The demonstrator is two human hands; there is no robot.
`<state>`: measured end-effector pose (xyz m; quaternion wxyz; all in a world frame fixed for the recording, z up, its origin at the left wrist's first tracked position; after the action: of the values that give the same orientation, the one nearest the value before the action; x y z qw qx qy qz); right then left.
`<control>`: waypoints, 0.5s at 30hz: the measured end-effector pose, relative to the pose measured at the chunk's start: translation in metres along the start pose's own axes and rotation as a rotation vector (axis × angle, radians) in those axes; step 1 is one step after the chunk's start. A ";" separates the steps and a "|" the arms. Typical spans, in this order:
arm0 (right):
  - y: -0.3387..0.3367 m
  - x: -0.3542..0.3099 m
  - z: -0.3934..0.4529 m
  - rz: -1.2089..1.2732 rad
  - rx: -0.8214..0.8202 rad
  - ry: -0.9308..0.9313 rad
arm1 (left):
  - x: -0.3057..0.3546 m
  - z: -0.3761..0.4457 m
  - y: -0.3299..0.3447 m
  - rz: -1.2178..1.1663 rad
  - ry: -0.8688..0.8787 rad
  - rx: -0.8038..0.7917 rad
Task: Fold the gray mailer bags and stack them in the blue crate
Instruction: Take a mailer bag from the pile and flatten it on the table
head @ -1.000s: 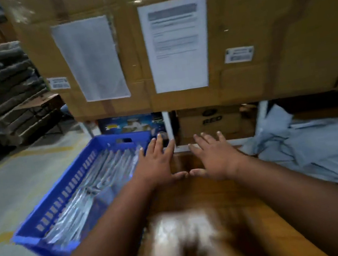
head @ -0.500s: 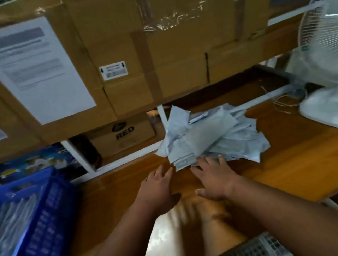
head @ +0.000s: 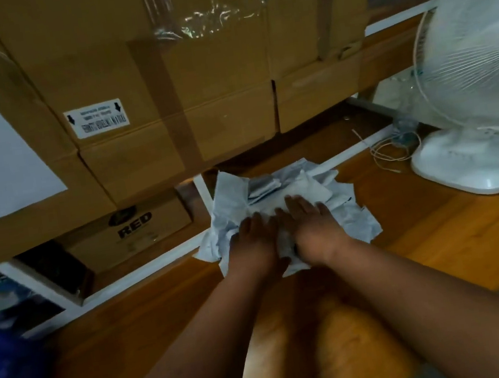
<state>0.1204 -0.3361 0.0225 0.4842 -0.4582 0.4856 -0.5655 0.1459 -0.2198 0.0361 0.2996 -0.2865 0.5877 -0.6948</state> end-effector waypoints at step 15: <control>0.008 -0.102 -0.060 0.063 0.210 -0.318 | -0.063 -0.112 0.024 -0.009 0.120 0.090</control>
<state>0.0734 -0.2295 0.0033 0.6174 -0.4733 0.3553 -0.5182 0.1053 -0.1029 -0.0063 0.2735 -0.2332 0.5716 -0.7377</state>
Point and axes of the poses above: each hand's wrist, its own z-axis towards the middle knuckle, its own y-axis out of the palm, x = y × z, the point moved 10 cm from there along z, towards the middle knuckle, and after that the axes turned 9 degrees about x, right-handed, at the moved point
